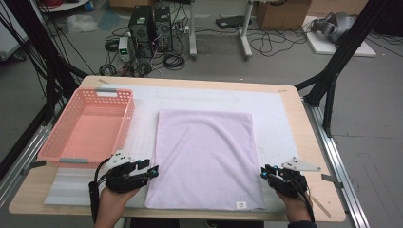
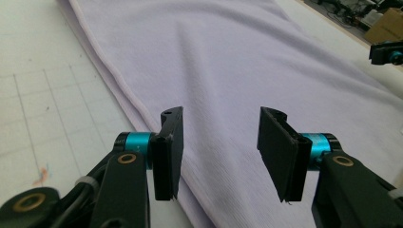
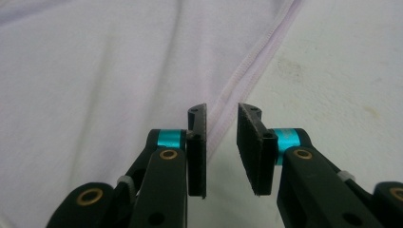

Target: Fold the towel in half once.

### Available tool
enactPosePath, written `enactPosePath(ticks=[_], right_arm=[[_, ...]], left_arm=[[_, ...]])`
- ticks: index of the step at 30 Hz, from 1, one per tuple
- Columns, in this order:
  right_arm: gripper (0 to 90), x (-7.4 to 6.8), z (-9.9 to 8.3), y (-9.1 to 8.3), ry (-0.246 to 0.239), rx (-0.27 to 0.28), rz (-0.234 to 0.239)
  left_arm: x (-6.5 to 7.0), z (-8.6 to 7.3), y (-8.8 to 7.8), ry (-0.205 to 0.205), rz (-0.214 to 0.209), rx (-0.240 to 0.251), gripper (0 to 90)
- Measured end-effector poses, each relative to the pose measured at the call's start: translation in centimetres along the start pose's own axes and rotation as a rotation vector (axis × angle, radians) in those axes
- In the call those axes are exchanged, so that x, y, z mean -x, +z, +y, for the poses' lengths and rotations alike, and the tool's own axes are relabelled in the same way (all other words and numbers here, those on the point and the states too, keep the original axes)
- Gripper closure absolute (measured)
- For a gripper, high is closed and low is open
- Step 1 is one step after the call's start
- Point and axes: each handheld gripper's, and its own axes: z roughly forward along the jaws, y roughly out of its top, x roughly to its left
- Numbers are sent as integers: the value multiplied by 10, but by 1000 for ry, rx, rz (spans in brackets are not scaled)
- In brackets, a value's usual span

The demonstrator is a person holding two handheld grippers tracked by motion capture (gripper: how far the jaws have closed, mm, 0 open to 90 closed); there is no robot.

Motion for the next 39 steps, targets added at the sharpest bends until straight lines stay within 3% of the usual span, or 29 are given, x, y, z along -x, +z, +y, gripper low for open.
enactPosePath(ticks=[3, 6, 9, 14, 17, 20, 22, 24, 28, 35, 36, 39], right_arm=[[733, -1, 6, 12, 25, -3, 9], [736, -2, 12, 27, -2, -30, 3], [735, 0, 15, 39, 30, -55, -5], [845, 4, 20, 47, 20, -74, 5], [859, 5, 22, 40, -21, -89, -35], [855, 12, 23, 32, 16, -71, -14], [799, 14, 24, 30, 15, -57, -3], [730, 16, 27, 30, 4, -37, -24], [697, 24, 29, 31, 35, -2, -26], [676, 25, 25, 35, 41, -24, -20], [673, 25, 25, 34, 34, -23, -17], [670, 23, 25, 33, 31, -16, -16]], left_arm=[[-4, 3, 6, -7, -1, 7, 504], [-13, 9, 15, -20, 4, 3, 485], [-21, 13, 21, -22, 10, 1, 485], [-32, 21, 39, -31, 17, -12, 479], [-35, 27, 47, -13, 25, -8, 476], [-39, 32, 55, -1, 53, -7, 477], [-42, 35, 61, 24, 80, -27, 476], [-46, 36, 67, 43, 102, -38, 477], [-53, 37, 76, 47, 133, -77, 498], [-50, 34, 85, 113, 149, -129, 568], [-48, 33, 87, 132, 178, -153, 584], [-46, 32, 88, 169, 193, -163, 705]])
